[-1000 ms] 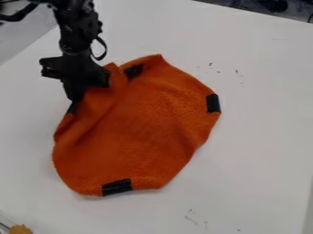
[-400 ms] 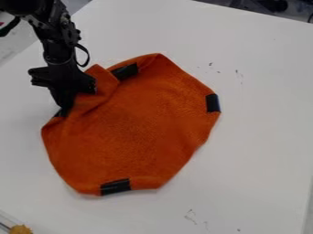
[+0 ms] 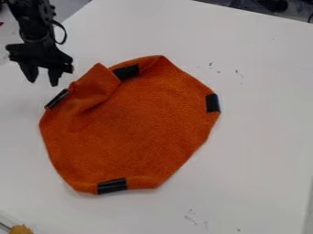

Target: Unfold the cloth from right to left

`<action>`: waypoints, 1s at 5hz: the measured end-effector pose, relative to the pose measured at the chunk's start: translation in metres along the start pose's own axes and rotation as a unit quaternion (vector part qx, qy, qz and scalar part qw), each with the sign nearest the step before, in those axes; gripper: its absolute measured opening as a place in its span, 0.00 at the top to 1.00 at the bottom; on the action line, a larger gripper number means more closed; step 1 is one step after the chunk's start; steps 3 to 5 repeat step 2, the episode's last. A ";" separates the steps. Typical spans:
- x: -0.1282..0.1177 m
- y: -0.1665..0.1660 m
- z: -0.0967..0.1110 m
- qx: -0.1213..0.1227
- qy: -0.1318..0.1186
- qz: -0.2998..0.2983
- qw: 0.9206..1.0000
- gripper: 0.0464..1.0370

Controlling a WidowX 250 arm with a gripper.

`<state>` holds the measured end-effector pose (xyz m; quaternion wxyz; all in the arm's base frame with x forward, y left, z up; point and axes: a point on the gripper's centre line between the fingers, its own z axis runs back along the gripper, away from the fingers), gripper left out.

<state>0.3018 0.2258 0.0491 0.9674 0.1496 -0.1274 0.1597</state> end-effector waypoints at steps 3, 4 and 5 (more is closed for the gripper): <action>0.015 0.010 -0.004 -0.010 0.008 -0.031 0.999 0.03; 0.015 0.010 -0.004 -0.010 0.008 -0.031 0.999 0.03; 0.015 0.010 -0.004 -0.010 0.008 -0.031 0.999 0.03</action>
